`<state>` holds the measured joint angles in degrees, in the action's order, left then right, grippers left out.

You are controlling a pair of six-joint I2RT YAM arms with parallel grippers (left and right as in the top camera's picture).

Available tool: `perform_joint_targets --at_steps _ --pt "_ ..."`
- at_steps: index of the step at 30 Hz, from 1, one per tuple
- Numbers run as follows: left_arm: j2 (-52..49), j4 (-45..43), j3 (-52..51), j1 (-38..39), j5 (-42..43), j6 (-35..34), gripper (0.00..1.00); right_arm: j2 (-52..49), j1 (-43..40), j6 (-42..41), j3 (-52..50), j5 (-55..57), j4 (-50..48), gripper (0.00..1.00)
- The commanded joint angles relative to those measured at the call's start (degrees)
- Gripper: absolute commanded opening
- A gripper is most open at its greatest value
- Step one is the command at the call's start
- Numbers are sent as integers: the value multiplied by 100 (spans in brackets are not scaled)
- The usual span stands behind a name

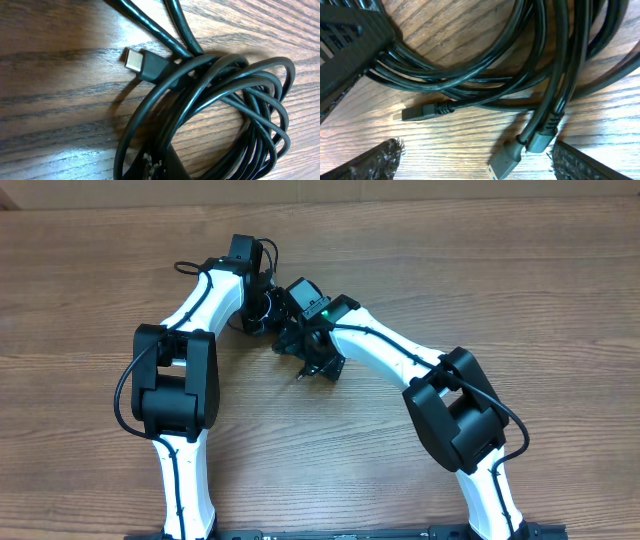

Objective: Untangle cables
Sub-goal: 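Grasp the coiled cable with the right gripper and lift it up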

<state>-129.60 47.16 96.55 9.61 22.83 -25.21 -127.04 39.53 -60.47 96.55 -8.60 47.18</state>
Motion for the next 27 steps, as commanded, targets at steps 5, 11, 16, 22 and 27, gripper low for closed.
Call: perform_joint_targets --at_steps 5,11,16,22,27 --pt "-42 39 -116 -4 120 -52 4 -105 186 -1941 -61 953 -24 92" --pt "-42 48 -116 -4 122 -55 4 -111 330 -2822 -63 1309 -160 93" --pt "-42 57 -116 -7 461 -61 4 -304 380 -3475 -70 1300 -236 92" --pt "-42 52 -116 -13 573 -59 4 -590 391 -3532 -70 1180 461 90" --pt "-42 13 -116 -37 573 -59 4 -590 391 -3077 -70 1176 1261 81"
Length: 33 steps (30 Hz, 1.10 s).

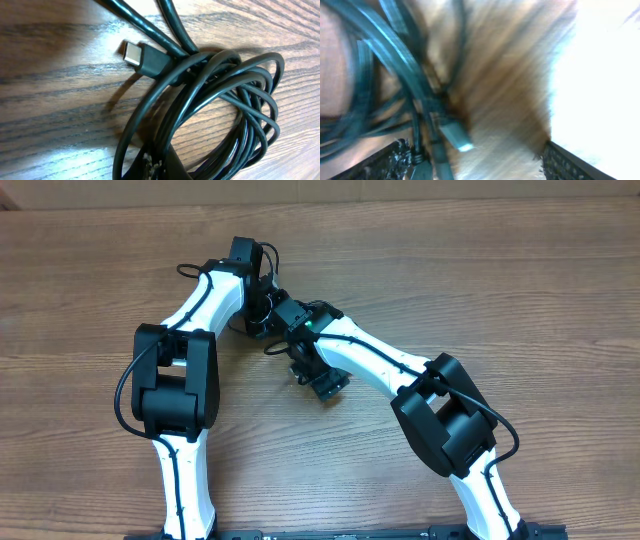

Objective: Untangle cables
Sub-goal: 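Grasp the coiled cable with the right gripper and lift it up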

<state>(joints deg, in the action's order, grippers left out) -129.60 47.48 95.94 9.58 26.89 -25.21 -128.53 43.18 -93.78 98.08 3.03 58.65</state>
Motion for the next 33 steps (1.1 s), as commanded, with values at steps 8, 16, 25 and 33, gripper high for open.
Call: perform_joint_targets --at_steps 8,16,25,33 --pt "-42 -13 -55 -35 57 -55 4 -442 -50 636 -223 15 542 75" --pt "-42 114 -55 -35 -459 1228 6 -439 -686 3193 -160 -769 909 40" --pt "-42 214 -55 -17 -437 2806 13 -439 -1274 5407 -160 -1126 841 47" --pt "-39 284 -48 -17 -437 3169 13 -437 -1349 6666 -157 -1130 599 18"
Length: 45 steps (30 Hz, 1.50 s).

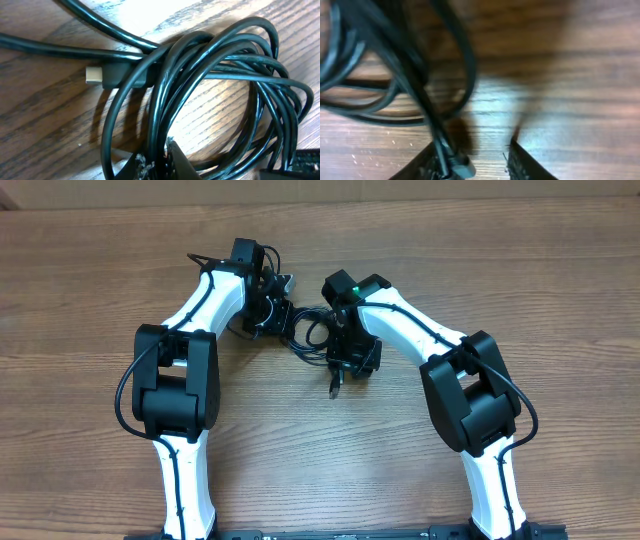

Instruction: Untangle cables

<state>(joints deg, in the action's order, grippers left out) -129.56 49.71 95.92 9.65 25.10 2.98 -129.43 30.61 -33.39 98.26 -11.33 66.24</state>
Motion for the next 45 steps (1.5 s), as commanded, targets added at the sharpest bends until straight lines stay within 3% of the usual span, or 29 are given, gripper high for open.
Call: perform_joint_targets --at_steps 1,3,10,20,25,29,42,45 --pt "-44 61 -39 -24 -258 350 13 -348 -98 627 -175 302 -155 12" --pt "-44 72 -17 -24 -254 352 13 -348 -111 632 -175 107 -140 6" --pt "-44 157 -13 -20 236 846 13 -345 -114 1193 -138 -186 -127 4" --pt "-39 664 271 -20 820 1792 13 -310 -120 2347 997 -197 1145 4" --pt "4 761 293 -20 1193 2098 14 -302 -184 3209 1172 -1069 1469 4" --pt "4 920 293 -20 1432 2420 15 -304 -343 3215 1169 -1554 1108 4" --pt "4 940 295 22 1576 2428 15 -304 -509 3189 1172 -2103 887 4" --pt "4 1010 323 22 1945 2618 14 -302 -693 3283 1202 -2640 907 4"
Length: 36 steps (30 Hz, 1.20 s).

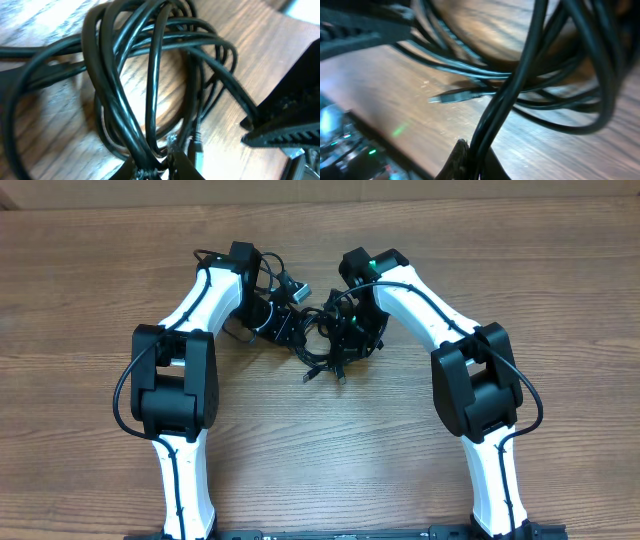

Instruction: Untangle cables

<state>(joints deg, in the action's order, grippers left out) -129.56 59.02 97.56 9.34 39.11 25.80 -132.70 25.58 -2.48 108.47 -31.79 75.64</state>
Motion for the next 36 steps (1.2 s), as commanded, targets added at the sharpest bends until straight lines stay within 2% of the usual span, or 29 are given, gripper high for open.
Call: perform_joint_targets --at_steps 1,5,8,12,16,19,21,25,28,32,33,36 --pt "4 149 177 52 868 522 14 26 -348 315 181 -1005 -33 4" --pt "11 232 212 24 1519 743 14 24 -669 323 175 -1853 -61 4" --pt "11 247 221 -11 1904 798 14 24 -691 321 149 -1781 -122 4" --pt "11 424 227 -57 2166 1108 15 24 -546 205 -151 -1781 -667 4" --pt "11 568 227 -70 1469 1147 17 20 -496 -369 -444 -1779 -1447 4" --pt "11 538 227 -70 232 726 17 20 -542 -841 -533 -1781 -1840 4" --pt "11 525 227 -70 -236 573 17 20 -551 -955 -535 -1784 -1845 4" --pt "11 529 238 -70 -693 413 22 20 -566 -890 -533 -1733 -1255 8" --pt "11 737 417 -70 -697 348 46 24 -658 -595 -527 -1519 -804 13" --pt "11 1364 957 -70 -688 350 48 26 -866 -146 -527 -1665 -107 20" --pt "13 1534 1132 -70 -603 240 50 26 -960 254 -527 -1672 334 22" --pt "15 1532 1266 -70 -328 -407 53 26 -1097 787 -527 -1668 811 23"
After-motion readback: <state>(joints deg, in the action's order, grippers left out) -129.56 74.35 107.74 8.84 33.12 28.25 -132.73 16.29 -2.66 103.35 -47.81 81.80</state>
